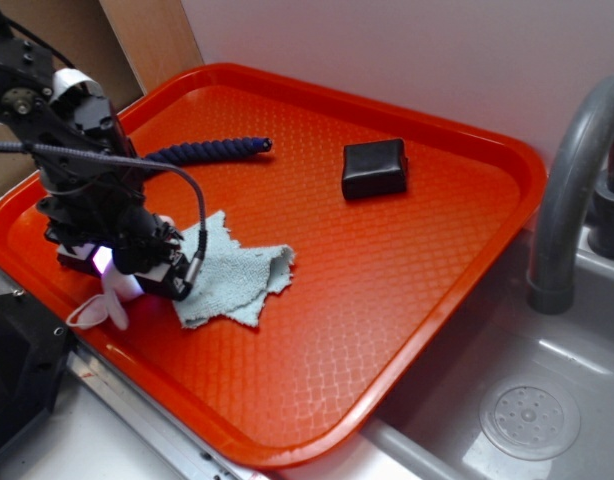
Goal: Grab the pink bunny.
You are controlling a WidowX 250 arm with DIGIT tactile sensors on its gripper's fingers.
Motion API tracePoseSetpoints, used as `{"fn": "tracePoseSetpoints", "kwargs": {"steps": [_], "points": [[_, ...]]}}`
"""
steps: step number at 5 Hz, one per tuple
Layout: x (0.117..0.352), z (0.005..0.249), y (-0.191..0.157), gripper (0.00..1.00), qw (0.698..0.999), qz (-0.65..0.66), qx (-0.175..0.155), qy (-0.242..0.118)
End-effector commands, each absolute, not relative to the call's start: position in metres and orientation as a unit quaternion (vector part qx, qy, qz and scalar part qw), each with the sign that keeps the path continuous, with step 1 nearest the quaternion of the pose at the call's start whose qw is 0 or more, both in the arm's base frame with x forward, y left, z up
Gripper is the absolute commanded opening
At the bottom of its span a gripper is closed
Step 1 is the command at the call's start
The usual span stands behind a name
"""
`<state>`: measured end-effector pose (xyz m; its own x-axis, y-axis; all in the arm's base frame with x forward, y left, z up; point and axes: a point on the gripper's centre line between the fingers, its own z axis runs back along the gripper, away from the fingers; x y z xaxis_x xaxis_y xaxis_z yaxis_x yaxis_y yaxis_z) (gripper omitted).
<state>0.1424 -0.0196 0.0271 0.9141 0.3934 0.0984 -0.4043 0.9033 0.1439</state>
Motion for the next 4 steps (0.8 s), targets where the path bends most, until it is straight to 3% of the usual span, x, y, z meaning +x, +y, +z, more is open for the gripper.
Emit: {"fn": "tracePoseSetpoints", "kwargs": {"steps": [1, 3, 4], "points": [[0.162, 0.113, -0.025, 0.00, 0.984, 0.126, 0.068, -0.101], [0.194, 0.203, -0.040, 0.00, 0.997, -0.018, 0.030, -0.065], [0.192, 0.203, -0.041, 0.00, 0.998, 0.028, 0.000, -0.051]]}}
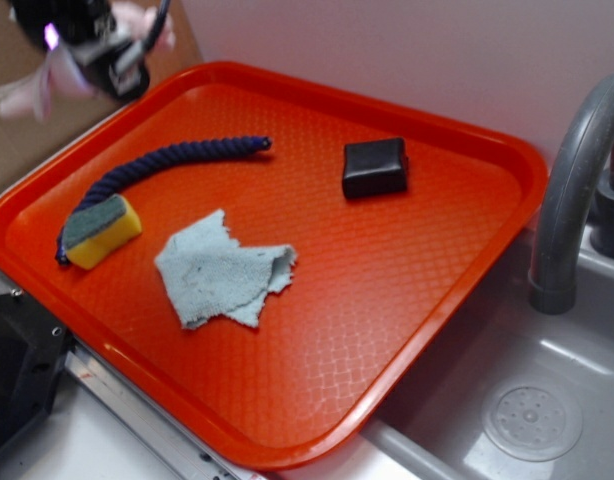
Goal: Grab the pink bunny.
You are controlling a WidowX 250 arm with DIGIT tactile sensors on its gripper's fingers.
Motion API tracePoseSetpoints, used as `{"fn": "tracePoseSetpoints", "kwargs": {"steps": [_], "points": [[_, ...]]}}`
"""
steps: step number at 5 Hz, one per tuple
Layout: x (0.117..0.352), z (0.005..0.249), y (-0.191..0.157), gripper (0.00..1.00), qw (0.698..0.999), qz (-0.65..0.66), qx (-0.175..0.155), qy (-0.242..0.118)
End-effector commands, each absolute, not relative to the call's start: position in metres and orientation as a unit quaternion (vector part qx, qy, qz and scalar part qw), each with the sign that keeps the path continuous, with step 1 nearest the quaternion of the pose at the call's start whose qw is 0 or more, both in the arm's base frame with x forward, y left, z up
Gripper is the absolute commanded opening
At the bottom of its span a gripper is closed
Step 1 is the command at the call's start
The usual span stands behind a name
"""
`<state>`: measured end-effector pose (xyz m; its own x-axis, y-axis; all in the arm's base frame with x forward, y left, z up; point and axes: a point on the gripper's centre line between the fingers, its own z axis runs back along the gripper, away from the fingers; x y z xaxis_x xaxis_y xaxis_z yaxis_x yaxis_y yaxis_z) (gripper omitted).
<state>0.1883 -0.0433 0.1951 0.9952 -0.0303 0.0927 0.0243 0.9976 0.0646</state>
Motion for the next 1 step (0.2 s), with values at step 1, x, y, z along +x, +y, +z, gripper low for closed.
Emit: {"fn": "tracePoseSetpoints", "kwargs": {"steps": [1], "points": [[0.1955, 0.1848, -0.0414, 0.00, 0.999, 0.026, 0.003, -0.025]]}}
